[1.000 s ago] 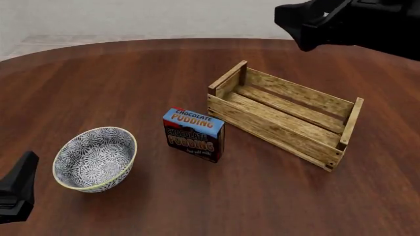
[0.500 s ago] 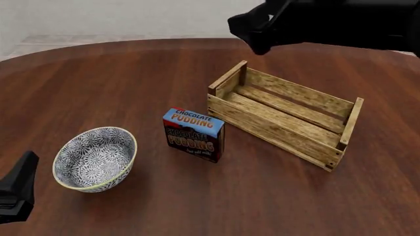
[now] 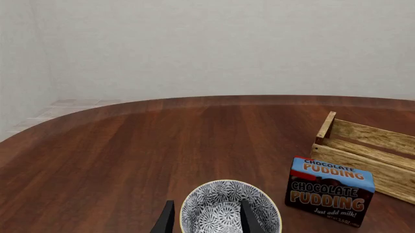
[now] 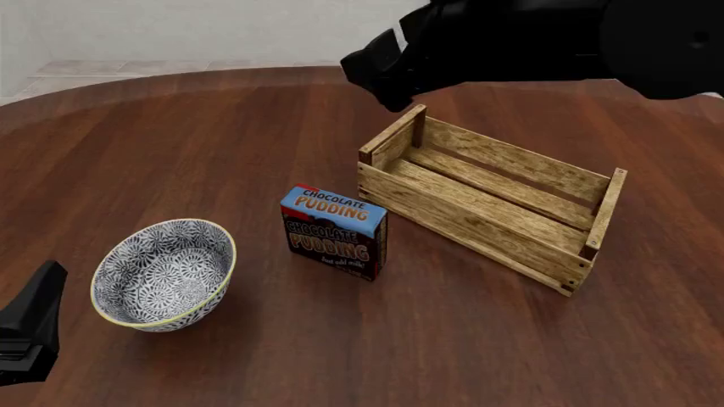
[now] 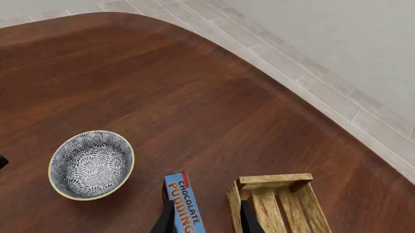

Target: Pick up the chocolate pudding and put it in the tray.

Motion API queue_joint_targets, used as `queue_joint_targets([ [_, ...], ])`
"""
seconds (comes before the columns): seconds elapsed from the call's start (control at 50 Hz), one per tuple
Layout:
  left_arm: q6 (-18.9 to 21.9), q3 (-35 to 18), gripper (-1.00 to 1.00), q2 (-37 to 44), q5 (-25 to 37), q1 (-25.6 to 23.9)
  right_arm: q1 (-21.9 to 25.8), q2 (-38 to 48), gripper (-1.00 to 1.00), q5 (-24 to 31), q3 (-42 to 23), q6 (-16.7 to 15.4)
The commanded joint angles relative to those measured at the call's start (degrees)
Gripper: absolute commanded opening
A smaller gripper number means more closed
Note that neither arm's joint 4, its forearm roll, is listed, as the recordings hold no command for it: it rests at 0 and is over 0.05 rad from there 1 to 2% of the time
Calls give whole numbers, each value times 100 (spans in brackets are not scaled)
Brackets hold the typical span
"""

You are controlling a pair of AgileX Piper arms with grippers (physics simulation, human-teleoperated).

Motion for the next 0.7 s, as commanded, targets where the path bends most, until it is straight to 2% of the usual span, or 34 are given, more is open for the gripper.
queue_joint_targets([
  [0.02, 0, 0, 100, 0, 0, 0, 176, 308, 100, 160, -190, -176],
  [0.12, 0, 0, 100, 0, 0, 0, 242, 390, 100, 234, -229, -244],
  [0.32, 0, 0, 100, 0, 0, 0, 622, 537, 100, 527, -319, -649],
  [0.4, 0, 0, 100, 0, 0, 0, 688, 587, 100, 615, -373, -700],
  [0.7, 0, 0, 100, 0, 0, 0, 719, 764, 100, 782, -446, -986],
])
